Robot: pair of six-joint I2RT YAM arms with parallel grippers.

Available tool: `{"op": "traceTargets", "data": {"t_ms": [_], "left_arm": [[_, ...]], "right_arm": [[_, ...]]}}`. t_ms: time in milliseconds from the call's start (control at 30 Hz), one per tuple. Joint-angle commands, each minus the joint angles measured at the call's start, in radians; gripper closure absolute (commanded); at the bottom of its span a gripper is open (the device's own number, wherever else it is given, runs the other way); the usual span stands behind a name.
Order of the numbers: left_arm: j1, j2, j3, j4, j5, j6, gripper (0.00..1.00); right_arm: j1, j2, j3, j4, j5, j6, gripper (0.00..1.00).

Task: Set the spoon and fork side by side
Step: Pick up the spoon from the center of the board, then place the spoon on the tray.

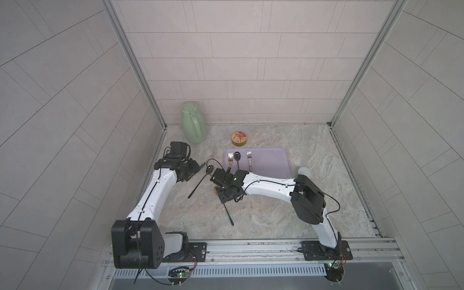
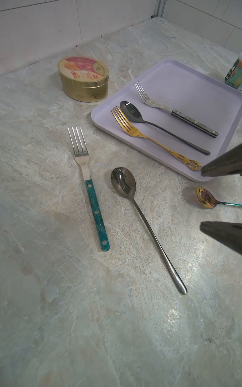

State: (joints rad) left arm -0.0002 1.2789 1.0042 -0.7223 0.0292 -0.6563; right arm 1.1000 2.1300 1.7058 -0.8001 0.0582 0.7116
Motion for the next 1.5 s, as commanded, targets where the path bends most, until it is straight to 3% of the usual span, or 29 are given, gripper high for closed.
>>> {"op": "traceTargets", "data": {"t_ms": [0, 533, 800, 933, 1200, 1467], "left_arm": [[0.007, -0.004, -0.023, 0.001, 0.03, 0.017, 0.62], [0.006, -0.002, -0.025, 0.017, 0.046, 0.019, 0.62], [0.007, 0.002, -0.026, 0.022, 0.055, 0.019, 0.62], [0.006, 0.005, -0.026, 0.027, 0.059, 0.02, 0.62], [0.008, 0.007, -0.031, 0.029, 0.064, 0.023, 0.62], [0.007, 0.003, -0.037, 0.032, 0.069, 0.026, 0.62]], "right_arm": [[0.013, 0.013, 0.022, -0.035, 0.043, 0.0, 0.51], [0.045, 0.117, 0.074, -0.057, 0.029, -0.015, 0.64], [0.047, 0.139, 0.11, -0.083, 0.013, -0.029, 0.89], [0.046, 0.127, 0.128, -0.104, 0.017, -0.036, 0.96], [0.018, 0.028, 0.142, -0.136, 0.02, -0.054, 0.98], [-0.102, -0.075, 0.092, -0.134, 0.011, -0.078, 0.98]]}}
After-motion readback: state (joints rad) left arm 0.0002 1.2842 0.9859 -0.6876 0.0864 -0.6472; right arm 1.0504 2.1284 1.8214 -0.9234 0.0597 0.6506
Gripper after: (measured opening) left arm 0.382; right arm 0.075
